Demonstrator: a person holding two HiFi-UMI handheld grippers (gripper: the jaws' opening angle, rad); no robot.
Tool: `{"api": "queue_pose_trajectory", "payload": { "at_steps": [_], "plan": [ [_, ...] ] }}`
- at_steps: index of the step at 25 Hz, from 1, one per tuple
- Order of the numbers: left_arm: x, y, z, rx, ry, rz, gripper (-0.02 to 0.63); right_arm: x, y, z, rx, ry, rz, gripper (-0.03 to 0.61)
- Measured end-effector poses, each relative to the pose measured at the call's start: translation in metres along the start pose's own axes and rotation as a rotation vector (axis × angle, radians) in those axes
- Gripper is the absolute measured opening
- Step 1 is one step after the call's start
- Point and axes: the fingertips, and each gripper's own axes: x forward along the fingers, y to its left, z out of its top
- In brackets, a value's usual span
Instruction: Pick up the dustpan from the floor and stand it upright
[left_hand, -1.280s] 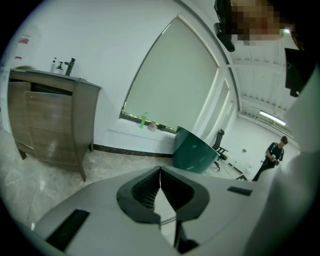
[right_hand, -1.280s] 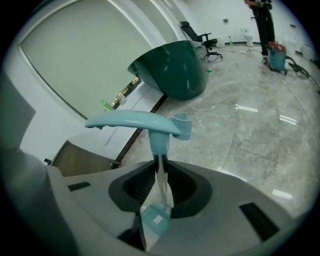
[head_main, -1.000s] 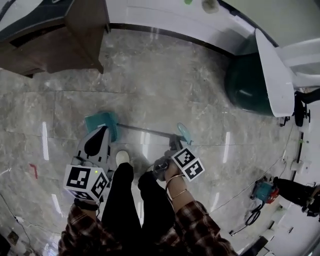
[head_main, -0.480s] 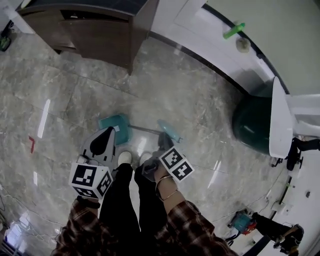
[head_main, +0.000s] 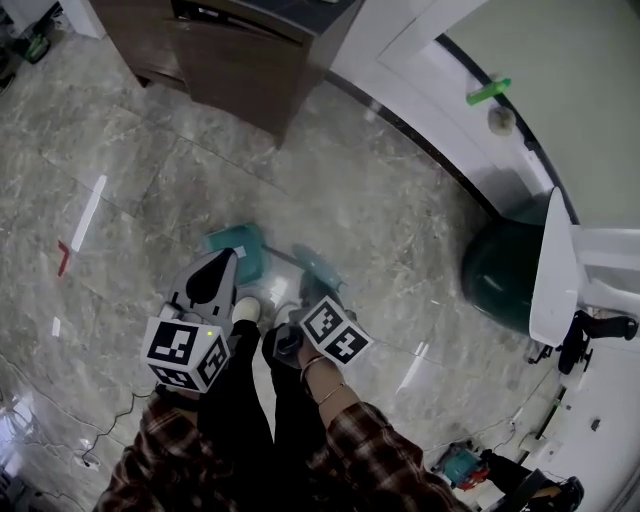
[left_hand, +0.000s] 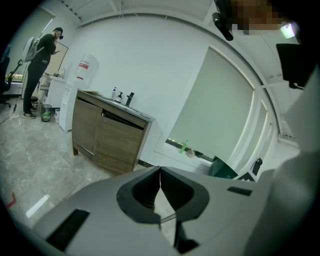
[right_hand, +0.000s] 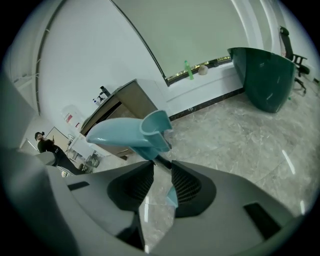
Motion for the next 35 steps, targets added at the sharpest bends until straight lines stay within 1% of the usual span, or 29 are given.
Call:
{"api": "queue_pose_trajectory", "payload": {
  "at_steps": [3, 8, 11, 15, 17, 19, 21, 23, 26, 29, 32, 35],
  "plan": [
    [-0.003, -0.003, 0.003, -0.001, -0.002, -0.005, 0.012, -0.001, 0.001, 0.000, -0.024, 0.023, 0.005, 0.101],
    [-0.005, -0.010, 0.011, 0.010, -0.014, -0.028, 0.012, -0.005, 0.000, 0.000, -0.024, 0.046, 0.004, 0.106],
    [-0.004, -0.014, 0.012, 0.019, -0.020, -0.041, 0.012, -0.008, 0.003, -0.008, -0.044, 0.056, 0.022, 0.121],
    [-0.003, -0.016, 0.007, 0.028, -0.008, -0.056, 0.012, -0.011, 0.007, -0.025, -0.016, 0.092, 0.058, 0.126],
    [-0.005, -0.019, 0.005, 0.027, 0.001, -0.063, 0.012, -0.016, 0.013, -0.035, -0.014, 0.143, 0.104, 0.126],
    [-0.008, -0.026, 0.007, 0.029, 0.007, -0.072, 0.012, -0.025, 0.026, -0.044, -0.038, 0.226, 0.179, 0.126],
    [-0.012, -0.034, 0.014, 0.036, 0.009, -0.082, 0.012, -0.042, 0.045, -0.046, -0.093, 0.293, 0.264, 0.124],
    [-0.017, -0.044, 0.025, 0.046, 0.011, -0.095, 0.012, -0.066, 0.068, -0.038, -0.154, 0.313, 0.353, 0.124],
    [-0.028, -0.063, 0.046, 0.075, 0.010, -0.130, 0.012, -0.109, 0.105, -0.007, -0.225, 0.257, 0.474, 0.123],
    [-0.050, -0.091, 0.075, 0.103, 0.000, -0.170, 0.012, -0.164, 0.136, 0.039, -0.288, 0.138, 0.566, 0.120],
    [-0.073, -0.122, 0.108, 0.126, -0.016, -0.205, 0.012, -0.224, 0.157, 0.090, -0.369, -0.012, 0.622, 0.101],
    [-0.091, -0.153, 0.140, 0.177, -0.032, -0.245, 0.012, -0.276, 0.174, 0.129, -0.455, -0.166, 0.644, 0.064]
  ]
}}
